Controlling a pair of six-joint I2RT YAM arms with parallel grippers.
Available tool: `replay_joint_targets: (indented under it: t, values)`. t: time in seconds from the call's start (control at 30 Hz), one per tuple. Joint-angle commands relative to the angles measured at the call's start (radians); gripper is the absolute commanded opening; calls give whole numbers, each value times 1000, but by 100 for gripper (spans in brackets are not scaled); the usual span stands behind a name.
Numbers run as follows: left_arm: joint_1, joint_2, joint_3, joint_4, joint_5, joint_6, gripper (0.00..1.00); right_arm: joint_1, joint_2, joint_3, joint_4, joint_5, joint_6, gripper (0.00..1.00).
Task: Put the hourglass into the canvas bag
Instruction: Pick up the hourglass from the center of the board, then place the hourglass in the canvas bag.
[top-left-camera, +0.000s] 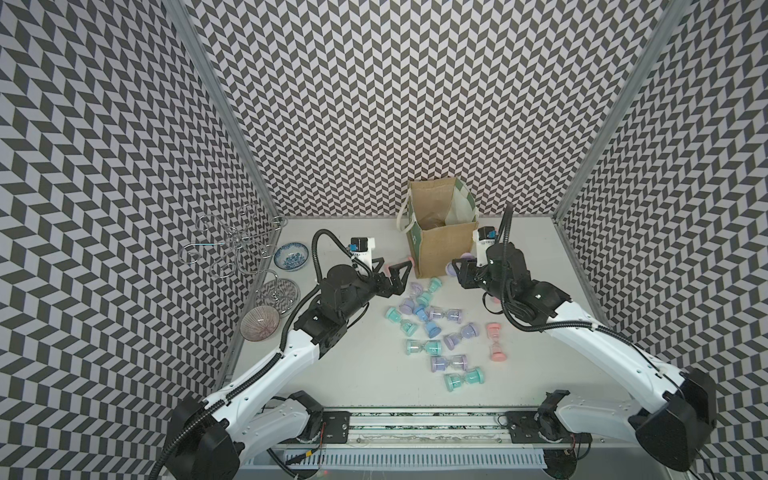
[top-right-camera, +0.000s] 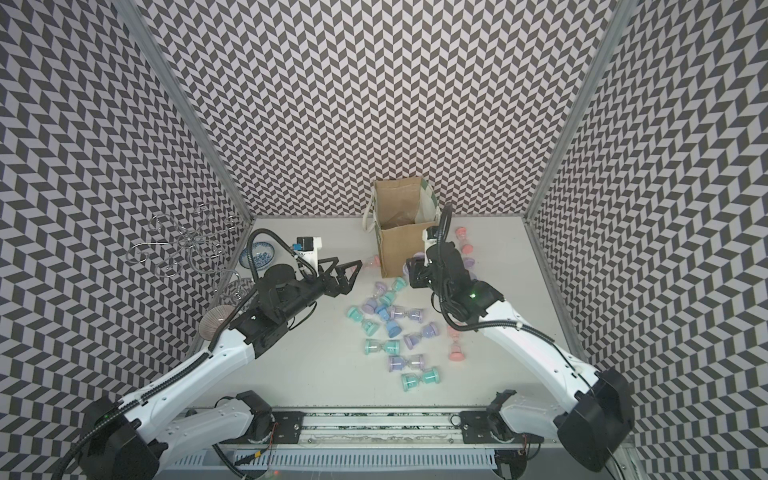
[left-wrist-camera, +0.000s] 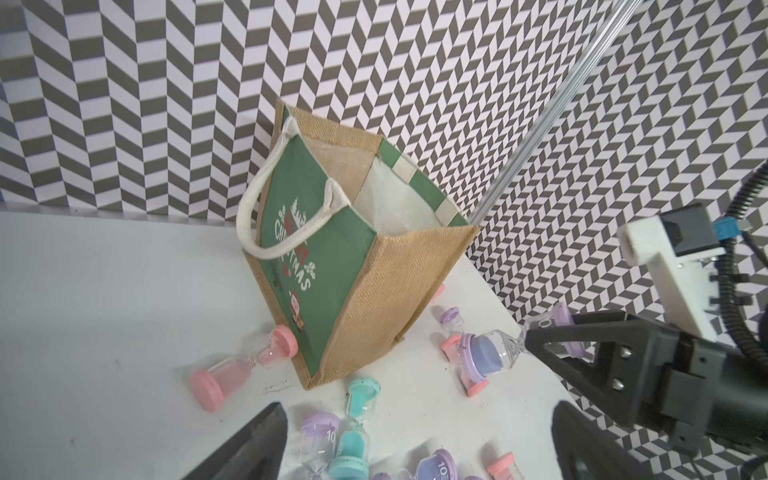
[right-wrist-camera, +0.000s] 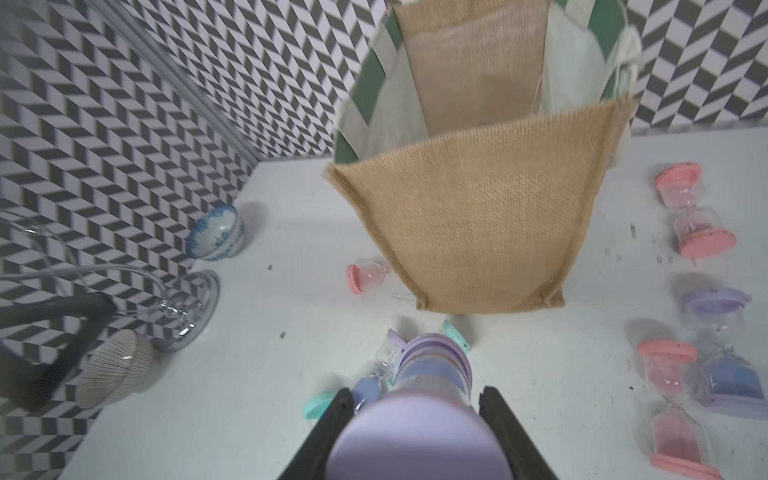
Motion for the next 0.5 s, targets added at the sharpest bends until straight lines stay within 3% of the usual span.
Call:
replay_joint_targets:
  t: [0.0,0.2,0.37,0.47]
  values:
    - [16,11,73,-52,-22,-14,99,-9,-24,100,32,-24,-21,18]
    - [34,69,170,-70,8,-8,99,-56,96,282,64,-84,-27,19]
    - [70,131,232,-75,28,-12,99,-154,234,378,144,-233,28,18]
    - [83,158,245,-65,21,-14,99,-167,324,459,145,-216,8,18]
